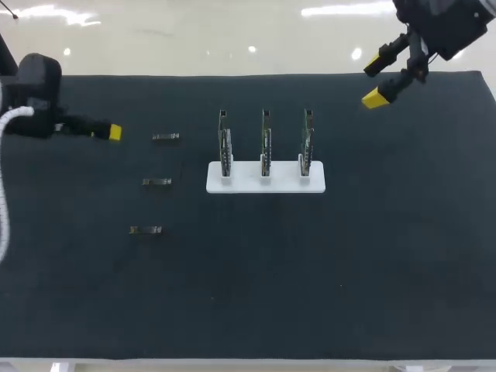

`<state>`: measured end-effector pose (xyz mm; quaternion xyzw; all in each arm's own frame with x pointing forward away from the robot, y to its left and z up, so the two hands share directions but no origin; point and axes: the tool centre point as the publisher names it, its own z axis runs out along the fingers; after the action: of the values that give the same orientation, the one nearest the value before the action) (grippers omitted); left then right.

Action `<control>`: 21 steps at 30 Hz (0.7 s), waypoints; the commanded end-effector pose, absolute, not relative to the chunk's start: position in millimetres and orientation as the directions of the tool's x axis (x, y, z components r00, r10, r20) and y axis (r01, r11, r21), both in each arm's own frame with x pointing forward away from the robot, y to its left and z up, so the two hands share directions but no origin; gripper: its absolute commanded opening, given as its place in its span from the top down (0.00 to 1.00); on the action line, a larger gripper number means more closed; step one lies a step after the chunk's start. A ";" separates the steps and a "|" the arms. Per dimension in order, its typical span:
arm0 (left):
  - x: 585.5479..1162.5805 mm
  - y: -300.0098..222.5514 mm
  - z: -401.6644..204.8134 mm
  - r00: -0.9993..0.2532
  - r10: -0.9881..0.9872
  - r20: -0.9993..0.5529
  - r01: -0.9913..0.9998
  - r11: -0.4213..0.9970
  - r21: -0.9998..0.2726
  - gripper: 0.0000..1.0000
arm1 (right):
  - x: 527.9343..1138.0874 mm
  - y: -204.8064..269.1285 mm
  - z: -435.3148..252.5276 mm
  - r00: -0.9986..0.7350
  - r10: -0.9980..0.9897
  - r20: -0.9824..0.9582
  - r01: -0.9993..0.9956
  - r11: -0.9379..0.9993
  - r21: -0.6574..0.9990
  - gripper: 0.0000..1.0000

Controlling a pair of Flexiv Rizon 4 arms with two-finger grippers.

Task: Pick up the optical module with the left hand, and insert it into the network port with the right hand.

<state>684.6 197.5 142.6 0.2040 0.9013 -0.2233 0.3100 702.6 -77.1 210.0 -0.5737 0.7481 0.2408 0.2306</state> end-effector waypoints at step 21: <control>657.9 217.1 111.7 -0.249 0.854 -0.458 0.948 0.311 0.064 0.00 | 704.1 -76.9 209.8 -0.235 -0.747 -0.622 -0.970 0.223 0.099 0.00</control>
<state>649.4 220.2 103.3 0.5216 0.7984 -0.1522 0.2597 703.3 -77.3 210.1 -0.5739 0.7480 0.2416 0.2297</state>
